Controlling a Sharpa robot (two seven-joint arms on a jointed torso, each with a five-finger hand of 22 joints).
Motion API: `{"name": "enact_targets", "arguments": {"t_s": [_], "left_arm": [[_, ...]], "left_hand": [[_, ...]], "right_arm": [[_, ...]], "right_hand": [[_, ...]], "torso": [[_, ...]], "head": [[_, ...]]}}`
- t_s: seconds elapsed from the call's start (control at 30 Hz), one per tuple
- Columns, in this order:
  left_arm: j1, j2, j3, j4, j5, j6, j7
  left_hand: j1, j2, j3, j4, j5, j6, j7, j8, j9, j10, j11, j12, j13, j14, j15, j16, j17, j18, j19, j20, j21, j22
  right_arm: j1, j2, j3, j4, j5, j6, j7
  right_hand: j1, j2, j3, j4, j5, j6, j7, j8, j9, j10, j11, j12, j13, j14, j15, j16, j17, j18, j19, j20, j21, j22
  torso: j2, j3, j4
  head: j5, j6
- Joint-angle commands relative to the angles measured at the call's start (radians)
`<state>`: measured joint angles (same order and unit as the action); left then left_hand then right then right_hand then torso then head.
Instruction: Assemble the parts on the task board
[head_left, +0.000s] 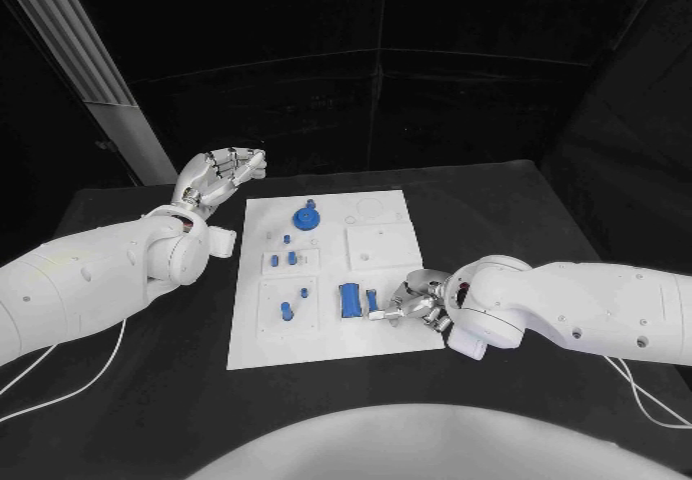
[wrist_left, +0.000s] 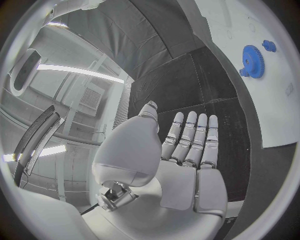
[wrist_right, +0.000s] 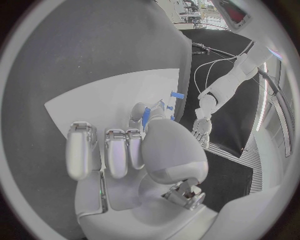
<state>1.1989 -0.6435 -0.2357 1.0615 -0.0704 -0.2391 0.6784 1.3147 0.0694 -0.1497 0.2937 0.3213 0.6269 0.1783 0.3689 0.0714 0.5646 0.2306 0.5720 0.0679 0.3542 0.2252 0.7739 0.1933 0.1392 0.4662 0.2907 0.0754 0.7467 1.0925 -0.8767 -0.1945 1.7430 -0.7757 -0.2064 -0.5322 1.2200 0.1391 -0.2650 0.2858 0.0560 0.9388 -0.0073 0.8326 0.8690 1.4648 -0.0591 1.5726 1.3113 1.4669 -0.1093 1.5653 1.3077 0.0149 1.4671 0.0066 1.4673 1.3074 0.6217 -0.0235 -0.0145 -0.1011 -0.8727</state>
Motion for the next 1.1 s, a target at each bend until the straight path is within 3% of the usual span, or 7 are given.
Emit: {"name": "enact_targets", "arguments": {"t_s": [0.03, 0.47, 0.97, 1.1], "left_arm": [[0.001, -0.001, 0.000, 0.001, 0.001, 0.010, 0.157], [0.001, -0.001, 0.000, 0.001, 0.001, 0.010, 0.157], [0.001, -0.001, 0.000, 0.001, 0.001, 0.010, 0.157], [0.001, 0.000, 0.000, 0.001, 0.001, 0.010, 0.157]], "left_hand": [[0.003, 0.008, -0.007, -0.002, 0.006, -0.003, 0.086, 0.003, -0.001, -0.004, 0.000, 0.004, -0.001, -0.008, -0.002, 0.003, -0.001, -0.021, -0.007, 0.000, -0.005, -0.001], [0.003, 0.008, -0.007, -0.002, 0.006, -0.003, 0.086, 0.003, -0.001, -0.004, 0.000, 0.004, -0.001, -0.008, -0.002, 0.003, -0.001, -0.021, -0.007, 0.000, -0.005, -0.001], [0.003, 0.008, -0.007, -0.002, 0.006, -0.003, 0.086, 0.003, -0.001, -0.004, 0.000, 0.004, -0.001, -0.008, -0.002, 0.003, -0.001, -0.021, -0.007, 0.000, -0.005, -0.001], [0.003, 0.008, -0.007, -0.002, 0.006, -0.003, 0.086, 0.003, -0.001, -0.004, 0.000, 0.004, -0.001, -0.008, -0.002, 0.003, -0.001, -0.021, -0.007, 0.000, -0.005, -0.001]], "right_arm": [[0.001, 0.003, 0.000, -0.004, -0.018, 0.025, -0.014], [0.001, 0.008, 0.000, -0.013, -0.020, 0.012, -0.017], [0.001, 0.023, 0.000, -0.035, -0.020, 0.010, -0.019], [0.001, 0.027, 0.000, -0.043, -0.020, 0.009, -0.020]], "right_hand": [[0.011, 0.016, 0.006, -0.006, -0.004, -0.009, -0.001, 0.004, 0.006, 0.106, -0.008, -0.002, 0.260, 0.104, -0.008, 0.006, 0.263, 0.009, 0.064, -0.009, 0.001, 0.232], [0.063, 0.061, 0.027, -0.015, 0.002, -0.017, -0.003, 0.007, 0.033, 0.106, -0.010, -0.002, 0.260, 0.104, -0.009, 0.006, 0.263, 0.008, 0.065, -0.011, 0.003, 0.233], [0.067, 0.073, 0.030, -0.011, 0.009, -0.018, -0.003, 0.005, 0.038, 0.106, -0.010, -0.002, 0.260, 0.104, -0.009, 0.006, 0.263, 0.008, 0.065, -0.011, 0.004, 0.233], [0.081, 0.085, 0.035, -0.012, 0.024, -0.020, -0.004, 0.003, 0.044, 0.106, -0.010, -0.002, 0.260, 0.104, -0.009, 0.006, 0.263, 0.008, 0.065, -0.011, 0.004, 0.233]], "torso": [[-0.001, 0.0001, -0.0002], [-0.001, -0.0002, -0.0003], [0.000, 0.0000, -0.0002], [0.000, 0.0001, -0.0001]], "head": [[0.000, 0.000], [-0.001, 0.000], [0.000, 0.000], [-0.001, 0.000]]}}
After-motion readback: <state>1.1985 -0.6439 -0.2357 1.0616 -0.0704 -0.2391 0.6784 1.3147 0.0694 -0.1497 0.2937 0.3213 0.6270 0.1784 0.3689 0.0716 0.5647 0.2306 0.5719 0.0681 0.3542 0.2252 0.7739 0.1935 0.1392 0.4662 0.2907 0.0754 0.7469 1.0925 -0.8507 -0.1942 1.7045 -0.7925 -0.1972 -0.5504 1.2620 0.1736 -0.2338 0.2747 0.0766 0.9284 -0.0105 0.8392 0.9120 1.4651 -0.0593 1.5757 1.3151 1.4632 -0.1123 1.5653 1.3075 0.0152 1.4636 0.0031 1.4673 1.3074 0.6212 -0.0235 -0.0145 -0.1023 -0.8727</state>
